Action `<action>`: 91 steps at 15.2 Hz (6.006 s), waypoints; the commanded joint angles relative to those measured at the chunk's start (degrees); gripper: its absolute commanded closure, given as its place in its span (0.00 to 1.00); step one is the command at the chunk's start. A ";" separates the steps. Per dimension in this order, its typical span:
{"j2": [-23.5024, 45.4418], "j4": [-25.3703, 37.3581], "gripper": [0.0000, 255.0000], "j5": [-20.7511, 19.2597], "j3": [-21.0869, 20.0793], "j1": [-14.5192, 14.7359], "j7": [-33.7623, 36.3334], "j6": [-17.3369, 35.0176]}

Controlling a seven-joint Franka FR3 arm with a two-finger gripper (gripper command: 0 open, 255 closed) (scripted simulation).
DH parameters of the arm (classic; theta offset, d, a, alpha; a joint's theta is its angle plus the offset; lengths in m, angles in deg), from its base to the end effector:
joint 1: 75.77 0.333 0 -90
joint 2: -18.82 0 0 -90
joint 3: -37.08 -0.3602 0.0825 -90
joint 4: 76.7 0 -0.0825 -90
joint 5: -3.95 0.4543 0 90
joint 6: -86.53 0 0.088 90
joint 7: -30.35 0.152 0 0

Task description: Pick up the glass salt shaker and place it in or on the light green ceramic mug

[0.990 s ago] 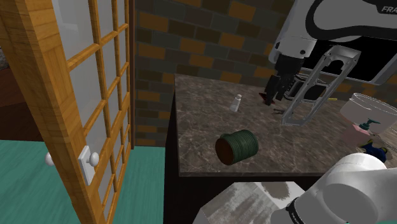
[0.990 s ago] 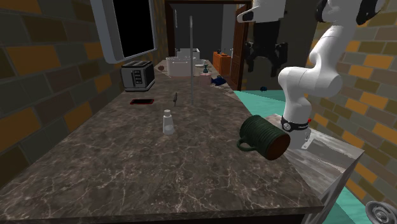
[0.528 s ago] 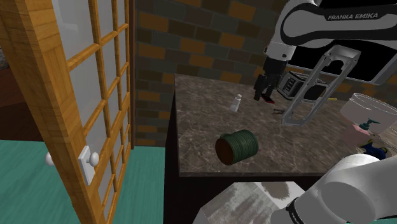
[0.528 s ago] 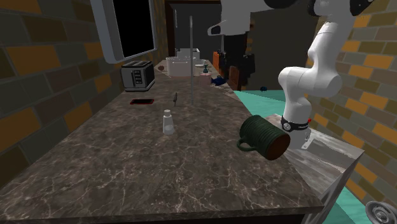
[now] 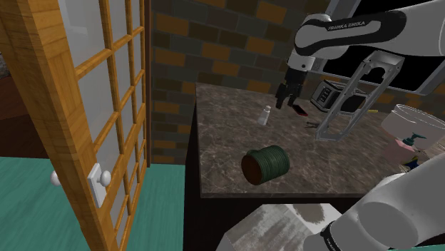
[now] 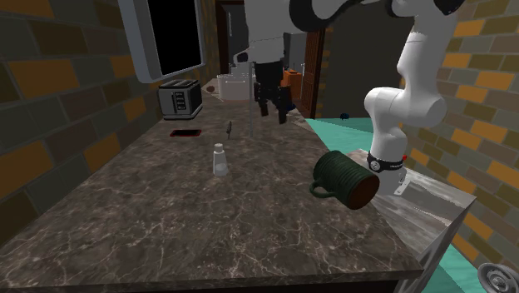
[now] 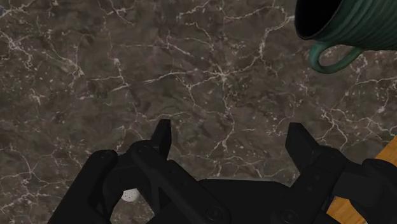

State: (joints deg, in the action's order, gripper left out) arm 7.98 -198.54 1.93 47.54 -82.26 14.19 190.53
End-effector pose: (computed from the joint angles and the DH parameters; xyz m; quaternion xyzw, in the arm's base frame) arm 0.5109 -0.1629 0.4531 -0.9980 -0.0011 0.0598 0.0179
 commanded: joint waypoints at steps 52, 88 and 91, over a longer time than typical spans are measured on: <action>32.14 33.10 1.00 8.50 4.20 -6.50 -10.40 -2.93; 5.05 18.60 1.00 3.47 0.43 0.48 1.51 -14.35; -0.65 12.98 1.00 3.19 -1.38 1.65 4.69 -14.24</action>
State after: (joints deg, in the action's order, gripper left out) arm 9.48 -183.34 5.27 46.68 -80.92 17.90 176.18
